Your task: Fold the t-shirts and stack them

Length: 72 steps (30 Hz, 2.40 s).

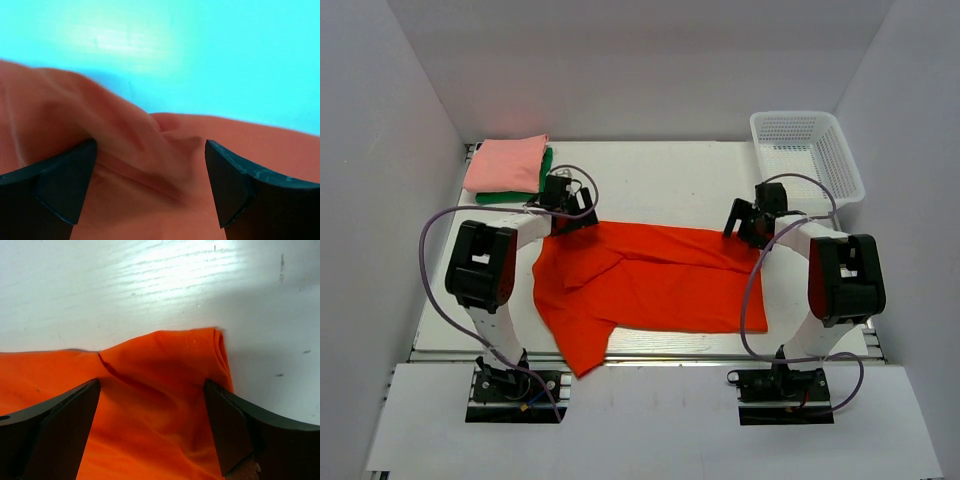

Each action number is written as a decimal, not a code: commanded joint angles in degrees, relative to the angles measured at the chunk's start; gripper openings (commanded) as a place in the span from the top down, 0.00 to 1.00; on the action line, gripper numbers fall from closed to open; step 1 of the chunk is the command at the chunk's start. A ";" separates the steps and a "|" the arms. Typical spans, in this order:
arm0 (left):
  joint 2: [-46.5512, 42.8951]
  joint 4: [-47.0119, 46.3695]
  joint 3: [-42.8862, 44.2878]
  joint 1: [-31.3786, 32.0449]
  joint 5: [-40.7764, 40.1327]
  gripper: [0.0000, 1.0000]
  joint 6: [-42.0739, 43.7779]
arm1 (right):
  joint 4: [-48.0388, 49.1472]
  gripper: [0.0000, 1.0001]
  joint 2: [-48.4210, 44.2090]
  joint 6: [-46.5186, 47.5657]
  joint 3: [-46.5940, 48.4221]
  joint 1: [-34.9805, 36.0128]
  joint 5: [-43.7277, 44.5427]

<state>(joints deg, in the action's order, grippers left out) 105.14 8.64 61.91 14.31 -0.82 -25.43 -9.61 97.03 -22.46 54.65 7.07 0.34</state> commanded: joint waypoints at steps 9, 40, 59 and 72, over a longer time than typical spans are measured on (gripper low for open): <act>13.50 2.25 9.53 -7.10 7.56 0.00 2.31 | -2.79 0.10 10.45 -1.46 7.81 -2.94 0.72; -30.59 18.25 -11.52 -3.85 8.62 0.00 -4.80 | -3.15 0.10 -19.05 2.07 -1.73 5.23 -4.55; -51.62 30.90 -32.38 -1.12 14.80 0.00 -9.55 | -5.15 0.10 -30.34 0.22 -15.20 5.85 -0.60; -51.27 33.72 -31.86 -0.07 12.77 0.00 -10.08 | -6.30 0.10 -8.19 2.51 5.53 2.78 12.75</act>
<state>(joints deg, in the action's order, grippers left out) 53.54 41.80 29.52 14.02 12.08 -34.89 -16.25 86.17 -21.17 55.13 11.11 8.40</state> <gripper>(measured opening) 0.995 0.896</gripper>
